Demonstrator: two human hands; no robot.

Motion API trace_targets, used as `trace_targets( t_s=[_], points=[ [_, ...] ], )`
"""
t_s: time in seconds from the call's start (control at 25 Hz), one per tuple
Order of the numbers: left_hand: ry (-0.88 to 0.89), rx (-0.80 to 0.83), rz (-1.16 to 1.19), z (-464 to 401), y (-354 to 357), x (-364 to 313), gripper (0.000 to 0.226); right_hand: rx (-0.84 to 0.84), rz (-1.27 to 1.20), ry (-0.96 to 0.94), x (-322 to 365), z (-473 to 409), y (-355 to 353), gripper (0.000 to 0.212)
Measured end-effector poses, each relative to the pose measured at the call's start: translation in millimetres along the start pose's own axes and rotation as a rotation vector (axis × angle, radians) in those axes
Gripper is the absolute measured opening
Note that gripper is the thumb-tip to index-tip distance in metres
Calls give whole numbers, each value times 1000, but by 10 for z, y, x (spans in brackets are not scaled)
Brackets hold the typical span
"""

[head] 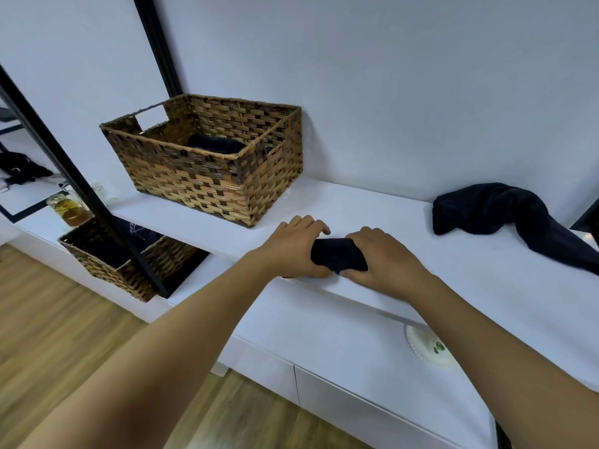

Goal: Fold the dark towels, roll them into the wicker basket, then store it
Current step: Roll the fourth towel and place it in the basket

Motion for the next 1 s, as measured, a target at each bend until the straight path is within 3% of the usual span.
trace_targets(
  t_s=[0.08, 0.16, 0.24, 0.32, 0.4, 0.48, 0.56, 0.64, 0.8, 1.0],
  points=[
    [167, -226, -167, 112, 111, -15, 63, 80, -113, 65, -3, -6, -66, 45],
    [181, -339, -254, 228, 150, -73, 53, 185, -193, 84, 15, -17, -105, 42],
    [46, -282, -301, 276, 102, -197, 51, 220, -243, 82, 72, -41, -108, 42],
    [-118, -196, -336, 277, 53, -336, 50, 69, -186, 135, 126, -11, -67, 54],
    [-340, -171, -129, 323, -28, -352, 49, -241, -147, 298, 193, 78, 13, 57],
    [-549, -220, 349, 396, -107, -221, 49, -415, -290, 351, 402, 159, 44, 28],
    [-593, -306, 621, 439, -176, -125, 48, -288, -577, 322, 663, 122, 6, 10],
    [-574, -378, 710, 467, -261, -146, 46, -134, -781, 335, 893, 60, -110, 18],
    [-497, -536, 1006, 524, -540, -233, 57, -108, -913, 252, 1214, -114, -553, 30],
    [-336, -511, 784, 694, -1328, -12, 47, -126, -1030, 156, 1607, -613, -1048, 39]
  ],
)
Point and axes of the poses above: each hand's wrist, its own z-axis away from the middle knuckle, its own y-axis out of the palm, x = y × z, the point moved 2 cm from there along -z, towards the middle knuckle, and after that the axes turned 11 degrees about z, right-handed, at the moved point
